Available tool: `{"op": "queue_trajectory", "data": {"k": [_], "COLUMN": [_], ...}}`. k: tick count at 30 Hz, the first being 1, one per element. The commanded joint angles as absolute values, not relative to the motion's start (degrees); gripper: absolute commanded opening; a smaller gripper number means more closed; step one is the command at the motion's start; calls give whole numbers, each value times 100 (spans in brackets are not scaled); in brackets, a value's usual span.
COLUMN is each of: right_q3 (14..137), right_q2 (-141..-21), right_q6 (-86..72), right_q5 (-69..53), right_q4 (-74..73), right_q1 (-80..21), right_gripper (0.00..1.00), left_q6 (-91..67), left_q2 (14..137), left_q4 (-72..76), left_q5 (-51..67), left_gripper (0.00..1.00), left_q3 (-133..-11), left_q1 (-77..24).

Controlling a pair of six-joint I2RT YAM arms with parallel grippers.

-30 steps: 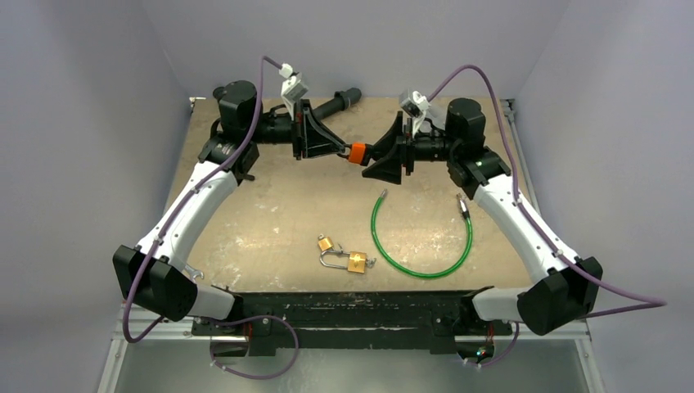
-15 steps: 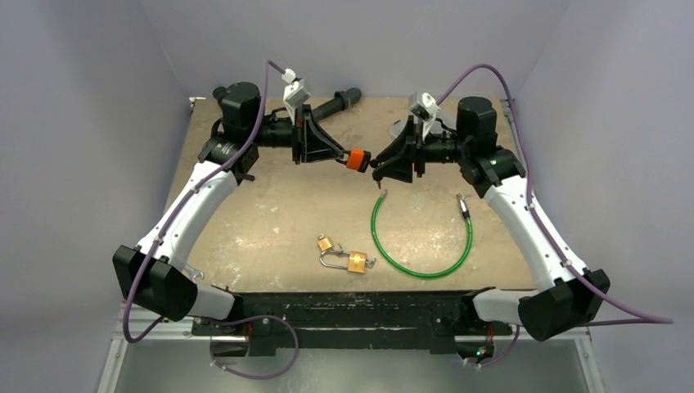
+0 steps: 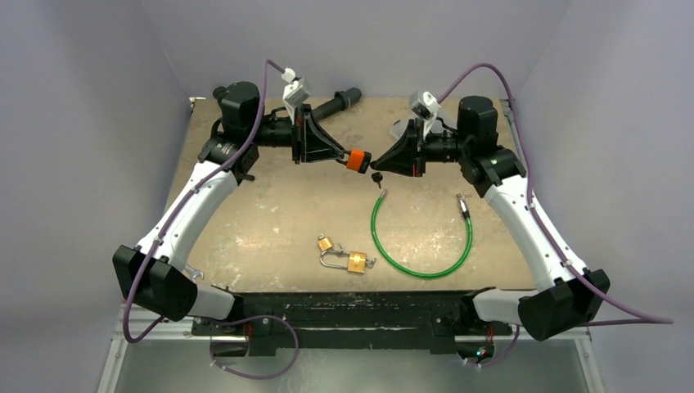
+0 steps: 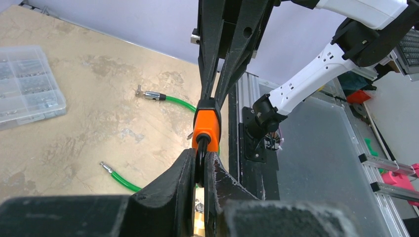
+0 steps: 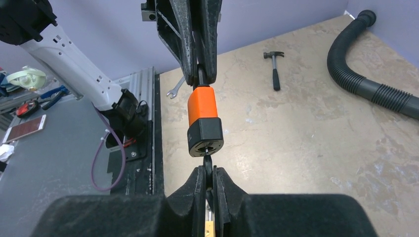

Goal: Lock with the key
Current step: Lock the lock, then place the key at the center of the board.

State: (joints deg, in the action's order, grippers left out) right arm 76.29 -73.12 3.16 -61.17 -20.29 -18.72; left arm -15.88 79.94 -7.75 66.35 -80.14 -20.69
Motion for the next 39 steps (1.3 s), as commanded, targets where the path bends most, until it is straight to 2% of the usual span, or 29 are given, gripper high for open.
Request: {"op": "queue_trajectory", "data": {"k": [1,4,21,26,30,39], "right_q3": [7968,8014,7926,7551,7320,8108], "right_q2": [-7330,-7330,-7534,-7639,-7981,-9627], "right_q6": [491,733,1596,965,130,-375], "right_q5": [-6249,-6085,-6024,-5507,-4633,-3405], "right_q4": [-2174,-2496,-3455,-2361,-1227,-424], "right_q1": [-1863,-1855,-911,-835,-874,-1303], "right_gripper": [9,0,0,0,0,0], "left_q6": [-1653,-1650,-1715,-1705,-1600,-1021], "left_q2": [7949,7967,8246,8291,8213,8200], "left_q4": [-375,-341,-208,-229,-311,-1186], "left_q5": [6660,6611,6696,6380,5932,4994], "left_gripper": [0,0,0,0,0,0], "left_q3": [-8077,-8105,-8198,-8109,-7959,-7937], "left_q1": [-2026,-1961,-1127,-1072,-1046,-994]}}
